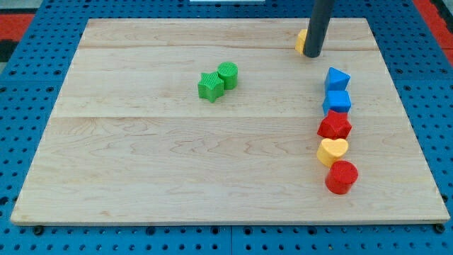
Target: Push yellow heart to the center
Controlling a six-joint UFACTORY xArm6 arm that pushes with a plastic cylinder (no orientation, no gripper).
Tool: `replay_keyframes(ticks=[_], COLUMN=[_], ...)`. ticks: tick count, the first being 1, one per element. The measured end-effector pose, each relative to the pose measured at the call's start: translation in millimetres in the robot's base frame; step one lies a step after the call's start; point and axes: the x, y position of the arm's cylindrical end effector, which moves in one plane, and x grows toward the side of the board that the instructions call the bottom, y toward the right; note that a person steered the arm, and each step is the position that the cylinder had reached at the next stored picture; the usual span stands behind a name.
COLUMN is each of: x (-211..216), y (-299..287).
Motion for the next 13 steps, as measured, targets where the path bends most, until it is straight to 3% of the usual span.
replay_keyframes(ticks=[1,2,5,7,12,13], x=[-18,17,205,222,251,254], y=[0,44,53,-15,-11,-64])
